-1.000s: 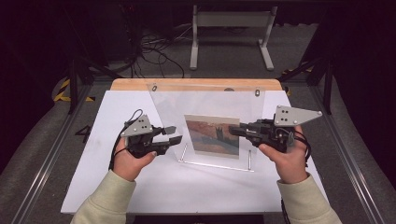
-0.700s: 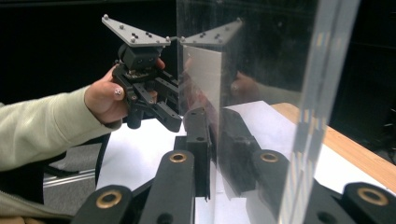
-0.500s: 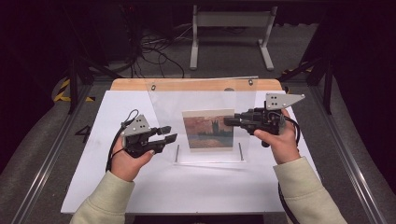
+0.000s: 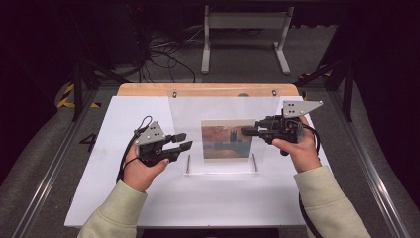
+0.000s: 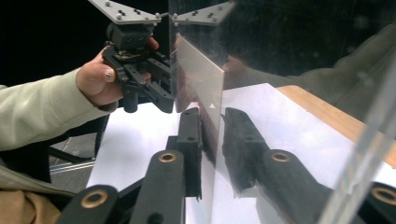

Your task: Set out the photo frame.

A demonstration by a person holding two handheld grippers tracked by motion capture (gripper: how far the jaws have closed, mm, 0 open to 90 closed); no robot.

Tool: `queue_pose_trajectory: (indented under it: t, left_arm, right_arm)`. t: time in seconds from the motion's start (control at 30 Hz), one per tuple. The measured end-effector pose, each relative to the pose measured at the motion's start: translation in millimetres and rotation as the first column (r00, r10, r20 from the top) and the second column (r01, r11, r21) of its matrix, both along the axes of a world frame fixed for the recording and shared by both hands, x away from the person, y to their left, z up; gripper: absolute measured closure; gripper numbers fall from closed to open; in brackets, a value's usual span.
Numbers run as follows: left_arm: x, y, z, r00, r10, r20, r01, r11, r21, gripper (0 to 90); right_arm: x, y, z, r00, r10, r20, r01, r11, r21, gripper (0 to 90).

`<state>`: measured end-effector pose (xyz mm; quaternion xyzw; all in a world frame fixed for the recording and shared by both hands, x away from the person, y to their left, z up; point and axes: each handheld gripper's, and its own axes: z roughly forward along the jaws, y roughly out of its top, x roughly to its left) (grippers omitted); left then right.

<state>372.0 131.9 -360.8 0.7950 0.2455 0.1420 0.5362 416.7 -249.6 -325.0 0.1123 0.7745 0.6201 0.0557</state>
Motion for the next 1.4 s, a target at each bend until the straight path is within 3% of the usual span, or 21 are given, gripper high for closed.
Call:
queue_pose_trajectory:
  t: [0.27, 0.33, 0.4, 0.47, 0.57, 0.7, 0.83, 1.03, 1.13, 1.17, 1.2, 1.4]
  left_arm:
    - [2.8, -1.4, -3.3, 0.9998, 0.013, 0.012, -0.013, 0.9998, -0.015, 62.5]
    - [4.5, -0.7, -3.9, 0.9998, 0.013, 0.016, -0.012, 0.9996, -0.025, 58.7]
    - [5.7, 0.4, -3.7, 0.9993, 0.024, 0.028, -0.024, 0.9991, -0.034, 55.1]
    - [6.0, 2.8, -3.4, 0.9989, 0.032, 0.033, -0.03, 0.9985, -0.046, 51.9]
    - [5.8, 7.0, -3.0, 0.9983, 0.045, 0.038, -0.043, 0.9979, -0.049, 48.7]
    - [2.9, 14.1, -3.8, 0.9982, 0.054, 0.027, -0.052, 0.995, -0.085, 42.4]
    - [-4.8, 23.9, -5.1, 0.997, 0.076, 0.015, -0.075, 0.9935, -0.086, 27.8]
    - [-19.2, 44.2, -8.9, 0.9952, 0.098, 0.006, -0.097, 0.9924, -0.075, 25.9]
    - [-25.4, 52.2, -12.3, 0.9936, 0.113, 0.005, -0.113, 0.9915, -0.066, 24.1]
    - [-27.6, 54.7, -13.6, 0.9933, 0.115, 0.002, -0.115, 0.9918, -0.056, 23.4]
    - [-31.1, 58.8, -16.4, 0.9928, 0.12, -0.001, -0.12, 0.9918, -0.045, 22.5]
    - [-40.0, 73.7, -27.1, 0.9892, 0.146, -0.013, -0.146, 0.9888, -0.029, 20.4]
  right_arm:
    - [4.5, -2.7, -4.8, 0.9962, -0.087, 0.004, 0.087, 0.996, 0.005, 57.4]
    - [4.7, -2.2, -6.0, 0.9935, -0.113, 0.005, 0.113, 0.994, 0.0, 53.8]
    - [3.7, -2.1, -6.7, 0.9884, -0.152, 0.01, 0.152, 0.988, -0.018, 44.8]
    - [3.7, -3.4, -8.2, 0.9839, -0.179, 0.001, 0.179, 0.984, -0.002, 37.8]
    - [2.9, -6.9, -8.8, 0.9788, -0.205, -0.006, 0.205, 0.979, 0.007, 32.5]
    - [-0.5, -14.7, -8.8, 0.9713, -0.237, -0.019, 0.238, 0.971, 0.027, 24.3]
    - [-10.9, -24.7, -6.4, 0.964, -0.266, -0.01, 0.266, 0.964, 0.025, 21.8]
    - [-36.1, -45.7, 0.0, 0.9327, -0.36, 0.021, 0.36, 0.933, 0.005, 21.3]
    - [-50.2, -54.5, 1.2, 0.9114, -0.41, 0.037, 0.41, 0.912, -0.006, 21.3]
    - [-55.6, -57.5, 0.9, 0.9017, -0.43, 0.044, 0.431, 0.902, -0.007, 20.9]
    - [-66.1, -62.5, -0.6, 0.8866, -0.459, 0.058, 0.461, 0.887, -0.019, 20.5]
    - [-91.4, -76.8, -12.5, 0.8549, -0.513, 0.076, 0.518, 0.853, -0.061, 19.4]
